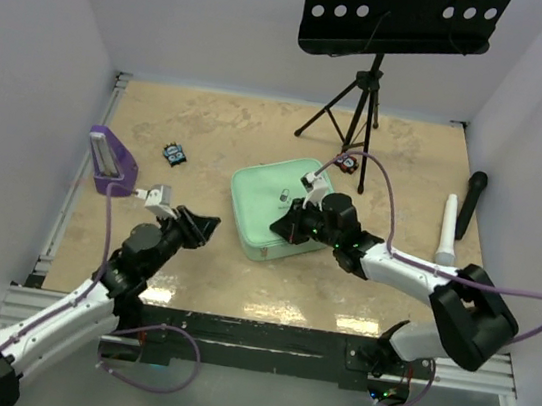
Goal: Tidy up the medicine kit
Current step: Zip the medicine box at the center of the board.
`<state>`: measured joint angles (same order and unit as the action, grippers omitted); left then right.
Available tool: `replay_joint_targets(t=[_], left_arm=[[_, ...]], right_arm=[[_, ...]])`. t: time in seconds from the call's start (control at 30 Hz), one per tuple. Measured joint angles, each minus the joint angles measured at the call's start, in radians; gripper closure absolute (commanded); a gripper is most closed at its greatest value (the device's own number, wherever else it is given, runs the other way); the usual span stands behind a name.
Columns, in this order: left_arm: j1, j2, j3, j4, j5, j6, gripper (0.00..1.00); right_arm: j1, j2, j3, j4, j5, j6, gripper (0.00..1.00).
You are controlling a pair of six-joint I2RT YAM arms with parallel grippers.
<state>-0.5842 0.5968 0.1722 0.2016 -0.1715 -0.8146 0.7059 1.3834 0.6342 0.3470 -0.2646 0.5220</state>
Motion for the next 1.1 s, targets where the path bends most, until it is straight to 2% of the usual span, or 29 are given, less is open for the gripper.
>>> replay_joint_targets(t=[0.07, 0.13, 0.27, 0.37, 0.43, 0.57, 0.8, 0.93, 1.1], left_arm=[[-0.001, -0.109, -0.088, 0.083, 0.054, 0.0, 0.56], [-0.002, -0.119, -0.121, 0.158, 0.12, 0.003, 0.56], [-0.026, 0.042, -0.117, 0.295, 0.232, 0.02, 0.56], [-0.14, 0.206, -0.09, 0.335, 0.245, 0.049, 0.56], [-0.231, 0.288, -0.056, 0.335, 0.228, 0.072, 0.56], [-0.339, 0.36, -0.017, 0.362, 0.163, 0.086, 0.56], [-0.402, 0.359, -0.024, 0.411, 0.053, 0.078, 0.54], [-0.5, 0.468, 0.003, 0.413, -0.05, 0.078, 0.5], [-0.558, 0.55, 0.018, 0.413, -0.159, 0.066, 0.44]], right_arm=[[0.0, 0.04, 0.0, 0.031, -0.029, 0.0, 1.0], [0.0, 0.058, 0.002, 0.06, -0.05, 0.001, 1.0], [0.0, 0.098, 0.013, 0.097, -0.072, 0.002, 1.0], [0.0, 0.117, 0.018, 0.116, -0.073, 0.008, 1.0], [0.0, 0.122, 0.018, 0.124, -0.069, 0.012, 1.0], [0.001, 0.137, 0.017, 0.143, -0.063, 0.02, 1.0], [0.004, 0.138, 0.004, 0.163, -0.037, 0.044, 1.0], [0.008, 0.138, 0.003, 0.164, -0.015, 0.051, 1.0], [0.008, 0.138, 0.003, 0.163, -0.013, 0.055, 1.0]])
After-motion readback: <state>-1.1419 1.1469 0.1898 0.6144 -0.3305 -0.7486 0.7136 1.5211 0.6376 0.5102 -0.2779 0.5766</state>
